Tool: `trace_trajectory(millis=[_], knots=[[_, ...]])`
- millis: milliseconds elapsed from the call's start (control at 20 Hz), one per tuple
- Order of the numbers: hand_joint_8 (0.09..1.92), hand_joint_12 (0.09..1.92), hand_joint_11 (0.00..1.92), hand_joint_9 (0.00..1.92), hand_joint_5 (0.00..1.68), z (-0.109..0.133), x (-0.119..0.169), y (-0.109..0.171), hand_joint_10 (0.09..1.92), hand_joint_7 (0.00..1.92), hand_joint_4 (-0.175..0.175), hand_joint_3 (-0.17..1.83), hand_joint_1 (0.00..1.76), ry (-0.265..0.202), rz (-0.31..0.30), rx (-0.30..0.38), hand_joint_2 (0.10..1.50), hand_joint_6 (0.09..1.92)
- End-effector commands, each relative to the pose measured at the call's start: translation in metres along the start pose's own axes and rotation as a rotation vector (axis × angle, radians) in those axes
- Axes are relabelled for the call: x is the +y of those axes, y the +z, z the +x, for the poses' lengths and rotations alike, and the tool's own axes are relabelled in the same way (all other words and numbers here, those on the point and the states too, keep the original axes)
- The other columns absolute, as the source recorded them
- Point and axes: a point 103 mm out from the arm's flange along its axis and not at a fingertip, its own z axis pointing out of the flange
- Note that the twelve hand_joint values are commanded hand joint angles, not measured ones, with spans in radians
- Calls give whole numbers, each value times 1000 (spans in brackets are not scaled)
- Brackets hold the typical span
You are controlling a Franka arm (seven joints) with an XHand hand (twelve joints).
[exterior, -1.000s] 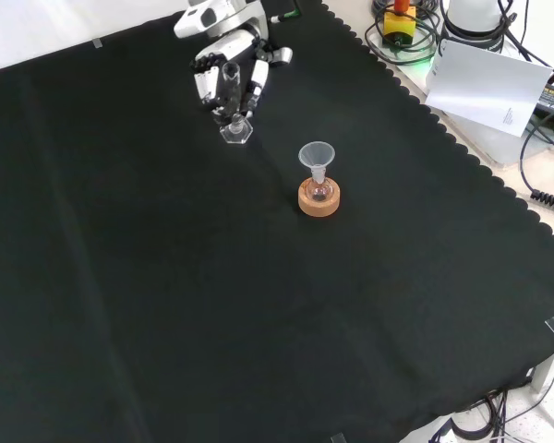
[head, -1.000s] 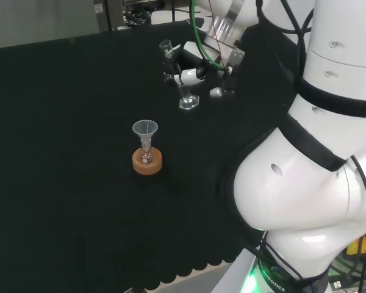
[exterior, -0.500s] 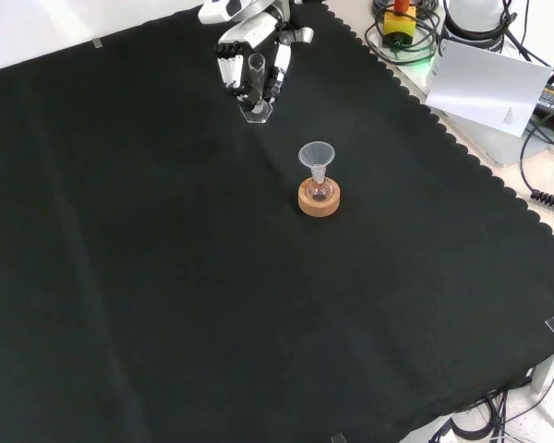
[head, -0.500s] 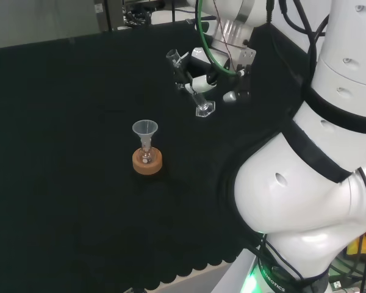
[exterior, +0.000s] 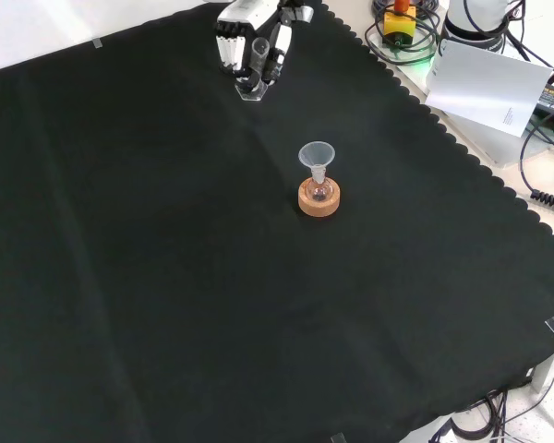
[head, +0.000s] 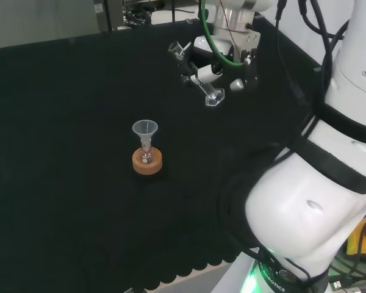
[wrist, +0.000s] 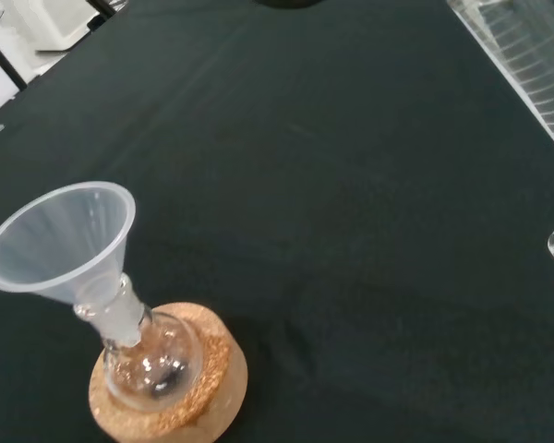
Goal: Pour the water from the graduated cylinder into the round-bottom flask.
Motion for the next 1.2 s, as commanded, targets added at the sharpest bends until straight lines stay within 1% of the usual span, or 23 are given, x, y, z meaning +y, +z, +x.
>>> trace_trajectory(millis=[50, 200, 450, 750, 950, 1200], knots=[[403, 715, 1295, 1398, 931, -8, -60, 67, 87, 1211, -175, -4, 1141, 58, 363, -114, 1150, 1087], [402, 714, 1295, 1400, 932, -8, -65, 66, 87, 1214, -175, -5, 1141, 73, 385, -126, 1149, 1086], [399, 712, 1296, 1403, 934, -5, -68, 64, 87, 1220, -175, -5, 1141, 83, 399, -136, 1148, 1083], [396, 711, 1296, 1407, 936, 1, -67, 62, 87, 1226, -175, -5, 1142, 77, 431, -157, 1147, 1081], [393, 710, 1298, 1409, 937, 4, -68, 62, 87, 1229, -175, -5, 1142, 70, 439, -174, 1147, 1080], [390, 709, 1301, 1414, 938, 11, -68, 63, 87, 1235, -175, -5, 1142, 56, 483, -206, 1146, 1078]])
